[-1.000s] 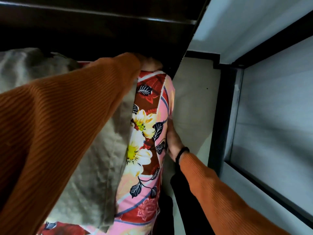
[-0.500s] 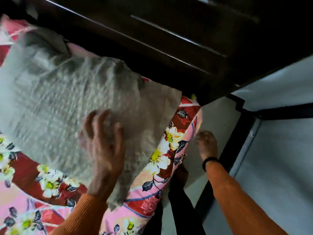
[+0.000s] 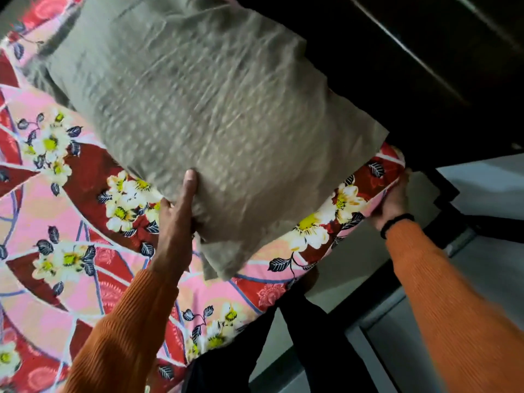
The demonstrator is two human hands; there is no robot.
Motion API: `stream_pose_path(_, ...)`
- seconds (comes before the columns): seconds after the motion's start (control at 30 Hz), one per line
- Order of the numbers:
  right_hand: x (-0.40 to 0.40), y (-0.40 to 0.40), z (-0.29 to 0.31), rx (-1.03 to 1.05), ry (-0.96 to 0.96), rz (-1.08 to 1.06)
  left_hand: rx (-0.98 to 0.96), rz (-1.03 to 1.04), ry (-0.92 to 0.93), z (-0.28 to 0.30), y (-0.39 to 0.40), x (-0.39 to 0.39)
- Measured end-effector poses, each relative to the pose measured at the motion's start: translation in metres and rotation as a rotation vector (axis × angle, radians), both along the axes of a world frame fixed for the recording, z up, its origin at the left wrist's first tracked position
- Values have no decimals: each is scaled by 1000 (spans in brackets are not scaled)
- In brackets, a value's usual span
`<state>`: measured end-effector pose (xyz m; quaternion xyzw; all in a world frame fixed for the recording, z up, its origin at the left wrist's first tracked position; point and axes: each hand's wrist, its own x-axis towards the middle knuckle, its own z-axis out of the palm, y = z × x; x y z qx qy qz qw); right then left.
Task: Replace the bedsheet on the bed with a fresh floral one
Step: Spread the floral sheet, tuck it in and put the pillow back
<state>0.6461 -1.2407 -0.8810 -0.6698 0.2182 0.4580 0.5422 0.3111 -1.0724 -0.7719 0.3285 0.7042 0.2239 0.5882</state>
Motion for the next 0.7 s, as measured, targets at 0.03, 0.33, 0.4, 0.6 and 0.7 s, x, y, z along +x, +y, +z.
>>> stream_pose_path(0.03,6,-3,-4,-81,-26,29,-19,-22,-40,4,3,-1)
stream_pose_path(0.33,-6,64,136,-195,-1075,562,33,-1,-229,71,74,24)
stream_pose_path(0.4,-19,122,170,10,-1083,727,129,-15,-189,96,93,18)
stream_pose_path(0.6,-113,252,232,441,-240,831,148,-94,-363,168,91,-85)
stream_pose_path(0.7,-179,275,228,531,-368,976,86,63,-318,182,65,-179)
